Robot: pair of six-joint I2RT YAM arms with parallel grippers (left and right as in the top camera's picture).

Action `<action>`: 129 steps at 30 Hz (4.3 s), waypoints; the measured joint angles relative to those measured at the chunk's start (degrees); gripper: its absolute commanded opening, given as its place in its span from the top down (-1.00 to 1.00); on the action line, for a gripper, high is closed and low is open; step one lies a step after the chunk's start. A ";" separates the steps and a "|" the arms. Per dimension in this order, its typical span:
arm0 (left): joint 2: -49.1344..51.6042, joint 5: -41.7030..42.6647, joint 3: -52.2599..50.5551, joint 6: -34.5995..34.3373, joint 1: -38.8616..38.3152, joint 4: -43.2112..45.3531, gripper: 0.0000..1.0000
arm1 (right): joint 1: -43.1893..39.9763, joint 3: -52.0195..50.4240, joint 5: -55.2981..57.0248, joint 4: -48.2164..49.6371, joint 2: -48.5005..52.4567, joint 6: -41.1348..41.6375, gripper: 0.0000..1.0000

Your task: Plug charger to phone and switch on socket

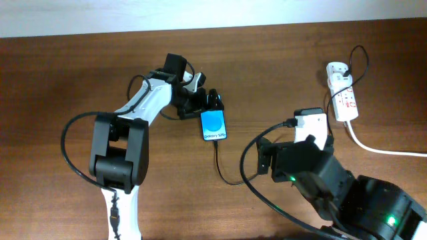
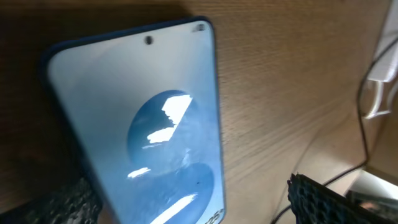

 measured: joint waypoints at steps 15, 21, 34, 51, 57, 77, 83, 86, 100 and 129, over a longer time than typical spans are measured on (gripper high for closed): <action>5.31 -22.91 20.09 0.52 4.79 -20.74 -0.99 | -10.36 0.00 1.49 -2.19 2.01 9.03 0.00; -1.44 -30.01 40.48 1.33 5.95 -20.68 -0.99 | -21.33 -0.02 -1.16 -5.57 1.92 9.35 0.92; -18.64 -49.44 47.71 11.89 5.88 -15.34 -0.99 | -69.77 9.09 -25.90 -6.45 18.93 -2.62 0.92; -47.74 -50.27 25.42 12.92 7.37 -13.66 -0.99 | -76.32 31.56 -42.56 -1.01 66.64 -6.32 0.92; -68.63 -52.94 0.81 12.94 13.07 5.16 -0.99 | -77.81 31.65 -43.41 6.60 67.54 -2.03 0.92; -86.29 -53.94 -13.75 12.94 23.82 16.22 -0.99 | -75.76 31.85 -43.12 12.61 73.55 8.83 0.92; -86.29 -53.94 -13.75 12.94 23.82 16.24 -0.99 | -75.67 31.85 -42.45 12.87 73.55 9.35 0.92; -86.29 -53.94 -13.75 12.94 23.82 16.24 -0.99 | -75.67 31.85 -42.25 13.05 73.55 9.55 0.92; -86.27 -53.94 -13.77 12.92 23.82 16.46 -0.99 | -74.31 33.16 -39.67 12.85 76.70 9.99 0.92; -112.78 -24.81 -20.83 12.92 23.82 30.80 -0.99 | -71.38 32.70 -13.88 22.62 2.51 -6.01 0.92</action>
